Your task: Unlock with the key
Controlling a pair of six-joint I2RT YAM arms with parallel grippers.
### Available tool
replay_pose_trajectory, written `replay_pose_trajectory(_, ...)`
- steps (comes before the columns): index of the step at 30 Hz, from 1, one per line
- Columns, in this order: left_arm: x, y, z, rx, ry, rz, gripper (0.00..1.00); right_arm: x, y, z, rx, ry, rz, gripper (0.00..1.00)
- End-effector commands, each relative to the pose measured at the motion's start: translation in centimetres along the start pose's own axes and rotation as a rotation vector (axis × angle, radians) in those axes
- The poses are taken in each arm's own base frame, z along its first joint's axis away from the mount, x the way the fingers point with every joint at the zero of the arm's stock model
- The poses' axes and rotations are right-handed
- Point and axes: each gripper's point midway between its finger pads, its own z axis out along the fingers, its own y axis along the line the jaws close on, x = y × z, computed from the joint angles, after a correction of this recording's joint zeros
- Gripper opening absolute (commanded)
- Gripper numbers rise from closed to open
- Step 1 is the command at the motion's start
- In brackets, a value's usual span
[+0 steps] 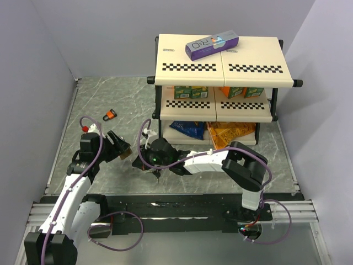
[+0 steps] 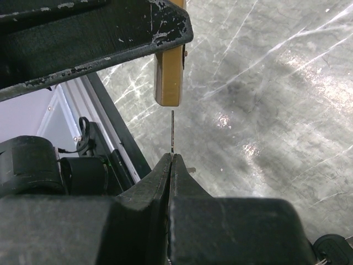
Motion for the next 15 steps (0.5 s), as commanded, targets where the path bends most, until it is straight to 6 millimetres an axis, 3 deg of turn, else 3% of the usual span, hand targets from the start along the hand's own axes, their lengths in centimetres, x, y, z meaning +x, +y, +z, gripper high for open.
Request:
replay_pose_trajectory(1, -2.40, -3.02, -0.61, 0.119, -0.088, 0.002, 0.01, -2.79, 2.26, 0.11, -0.064, -0.062, -0.008, 0.00)
replay_pose_trajectory(15, -2.25, -3.21, -0.57, 0.133, -0.082, 0.006, 0.01, -3.38, 2.34, 0.31, -0.076, -0.080, -0.021, 0.00)
